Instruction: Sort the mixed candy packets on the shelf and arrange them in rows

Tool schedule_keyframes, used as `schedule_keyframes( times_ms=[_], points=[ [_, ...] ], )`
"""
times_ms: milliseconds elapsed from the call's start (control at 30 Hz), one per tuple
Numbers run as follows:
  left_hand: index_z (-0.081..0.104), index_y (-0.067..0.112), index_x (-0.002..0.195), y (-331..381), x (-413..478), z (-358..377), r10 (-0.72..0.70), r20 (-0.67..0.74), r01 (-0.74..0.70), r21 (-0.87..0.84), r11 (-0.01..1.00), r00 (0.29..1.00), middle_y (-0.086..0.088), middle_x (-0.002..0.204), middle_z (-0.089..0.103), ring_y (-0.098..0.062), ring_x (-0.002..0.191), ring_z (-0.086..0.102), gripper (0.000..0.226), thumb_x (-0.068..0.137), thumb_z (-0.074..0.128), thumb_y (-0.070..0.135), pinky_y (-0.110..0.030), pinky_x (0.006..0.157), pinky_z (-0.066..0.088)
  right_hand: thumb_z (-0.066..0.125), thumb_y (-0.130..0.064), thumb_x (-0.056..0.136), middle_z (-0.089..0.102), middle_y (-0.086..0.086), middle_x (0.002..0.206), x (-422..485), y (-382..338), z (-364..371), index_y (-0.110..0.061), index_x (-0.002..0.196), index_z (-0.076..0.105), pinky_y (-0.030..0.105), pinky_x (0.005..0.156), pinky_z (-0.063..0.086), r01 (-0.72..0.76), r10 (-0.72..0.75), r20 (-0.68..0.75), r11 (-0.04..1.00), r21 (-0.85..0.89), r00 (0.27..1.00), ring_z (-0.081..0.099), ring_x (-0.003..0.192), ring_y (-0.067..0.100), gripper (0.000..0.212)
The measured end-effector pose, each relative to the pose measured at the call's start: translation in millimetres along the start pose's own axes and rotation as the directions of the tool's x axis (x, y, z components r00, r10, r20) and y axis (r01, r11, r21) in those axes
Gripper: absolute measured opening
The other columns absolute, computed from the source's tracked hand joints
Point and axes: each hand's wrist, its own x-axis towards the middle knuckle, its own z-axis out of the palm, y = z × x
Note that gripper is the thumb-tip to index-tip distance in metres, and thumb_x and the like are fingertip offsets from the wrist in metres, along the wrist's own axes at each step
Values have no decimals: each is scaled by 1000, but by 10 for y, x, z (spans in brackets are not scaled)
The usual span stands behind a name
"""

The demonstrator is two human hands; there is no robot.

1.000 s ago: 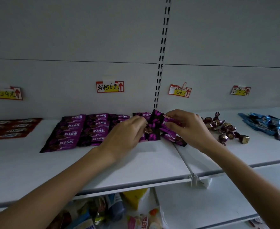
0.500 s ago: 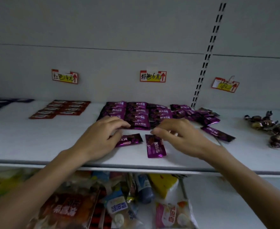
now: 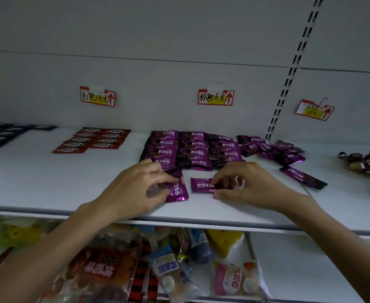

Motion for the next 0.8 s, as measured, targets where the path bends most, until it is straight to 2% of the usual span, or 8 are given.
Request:
schedule_keyframes(
  times_ms=[133, 233, 333, 500, 600, 667, 733, 800],
  points=[
    [68, 22, 90, -14, 20, 33, 20, -56, -22, -43, 999, 998, 13, 101, 61, 1, 96, 49, 42, 77, 45, 55, -26, 77, 48, 68, -21, 81, 64, -13, 89, 10, 75, -5, -26, 95, 69, 16, 69, 47, -33, 37, -41, 996, 85, 999, 57, 80, 1, 14],
    [66, 23, 87, -12, 47, 51, 4, -52, -5, -9, 1000, 999, 15, 92, 63, -2, 87, 53, 54, 77, 39, 69, -30, 72, 49, 68, -24, 81, 60, -14, 91, 8, 111, -37, -28, 96, 68, 19, 73, 47, -34, 33, 22, 998, 46, 999, 55, 83, -1, 15],
    [65, 24, 86, -3, 80, 44, 17, -61, -15, 37, 999, 998, 16, 86, 58, -5, 82, 52, 57, 77, 36, 72, -27, 66, 45, 70, -27, 81, 59, -14, 95, 51, 135, -93, -28, 97, 68, 11, 71, 42, -6, 4, 74, 999, 38, 997, 54, 85, -2, 16],
    [63, 30, 98, -15, 79, 0, -12, -7, 12, 67, 998, 1000, 21, 94, 55, 1, 85, 49, 55, 69, 42, 72, -9, 71, 33, 68, -36, 80, 62, -16, 99, 95, 158, -115, -27, 100, 69, 6, 72, 39, 53, -52, 94, 999, -9, 994, 54, 89, -5, 21],
    [69, 20, 90, -24, 47, -17, -64, -94, 58, -62, 996, 993, 12, 85, 64, -4, 77, 55, 49, 79, 45, 61, -17, 64, 42, 59, -20, 89, 62, -17, 85, 137, 124, -101, -16, 101, 70, 7, 69, 42, 35, -34, -9, 999, 30, 999, 56, 78, -12, 16],
    [71, 10, 82, -39, 23, -54, -167, -153, 132, -212, 968, 974, -1, 74, 68, -13, 68, 59, 47, 87, 52, 54, -26, 57, 44, 57, -15, 90, 60, -19, 80, 168, 100, -78, -14, 101, 70, 12, 67, 46, -12, 17, -67, 997, 80, 998, 58, 72, -7, 17],
    [70, 7, 78, -49, -4, -89, -239, -167, 185, -285, 940, 957, -9, 68, 67, -19, 61, 58, 47, 85, 49, 49, -23, 54, 41, 57, -15, 90, 61, -19, 79, 206, 54, -40, -13, 102, 71, 15, 67, 48, -13, 20, -72, 995, 95, 997, 60, 72, -2, 18],
    [70, 8, 77, -62, -36, -85, -245, -148, 199, -272, 942, 958, -11, 64, 65, -20, 60, 57, 48, 82, 45, 48, -17, 52, 35, 57, -14, 90, 59, -21, 76, 242, 8, -2, -12, 101, 71, 10, 64, 45, 3, 3, -58, 995, 103, 998, 58, 69, -7, 17]
  ],
)
